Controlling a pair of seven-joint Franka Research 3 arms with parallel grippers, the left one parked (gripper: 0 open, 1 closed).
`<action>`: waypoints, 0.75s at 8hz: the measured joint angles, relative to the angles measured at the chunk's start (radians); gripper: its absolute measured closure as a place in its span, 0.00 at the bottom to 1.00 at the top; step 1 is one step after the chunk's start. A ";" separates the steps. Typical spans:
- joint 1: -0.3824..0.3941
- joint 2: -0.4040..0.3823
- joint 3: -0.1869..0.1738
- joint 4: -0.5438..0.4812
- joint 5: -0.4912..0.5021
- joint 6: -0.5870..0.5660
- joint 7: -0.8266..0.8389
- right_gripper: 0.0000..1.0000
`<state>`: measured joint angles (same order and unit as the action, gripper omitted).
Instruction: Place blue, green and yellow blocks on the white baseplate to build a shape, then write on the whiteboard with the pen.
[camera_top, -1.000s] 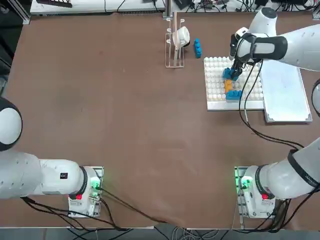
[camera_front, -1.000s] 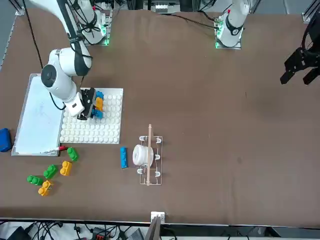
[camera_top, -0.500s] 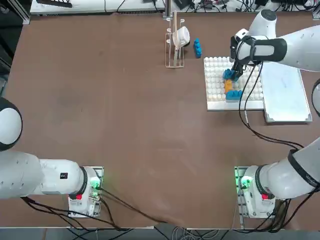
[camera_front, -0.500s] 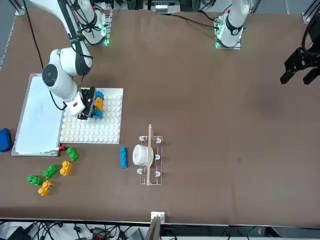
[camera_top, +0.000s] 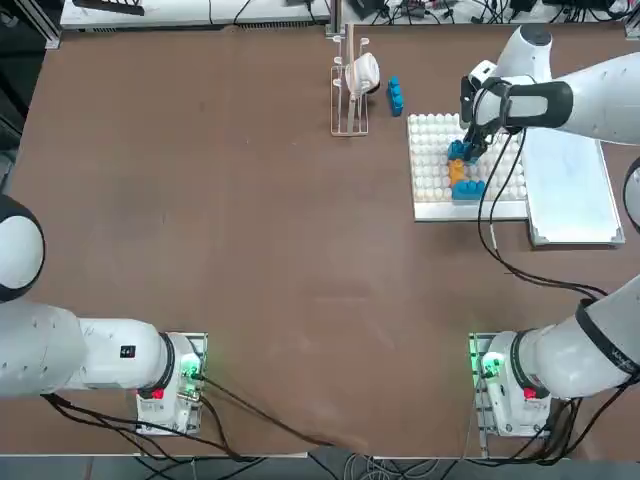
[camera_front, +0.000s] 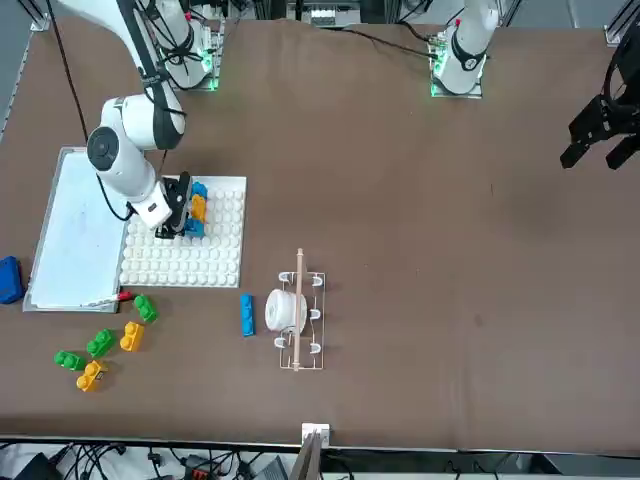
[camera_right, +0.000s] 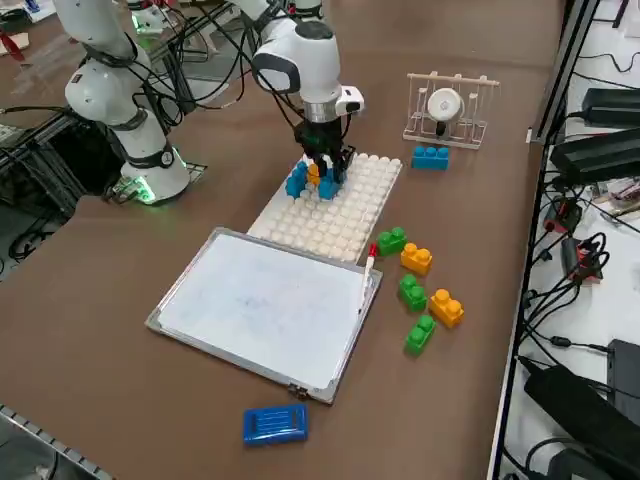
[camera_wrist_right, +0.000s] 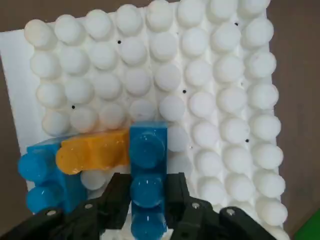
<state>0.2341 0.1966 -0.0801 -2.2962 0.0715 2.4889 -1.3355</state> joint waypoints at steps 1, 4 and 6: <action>0.000 0.000 0.000 -0.002 0.000 0.003 -0.001 0.62; 0.000 0.000 0.000 -0.008 0.000 0.017 -0.002 0.62; 0.000 0.000 0.000 -0.011 0.000 0.027 -0.003 0.62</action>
<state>0.2341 0.1970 -0.0801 -2.3070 0.0715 2.5161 -1.3381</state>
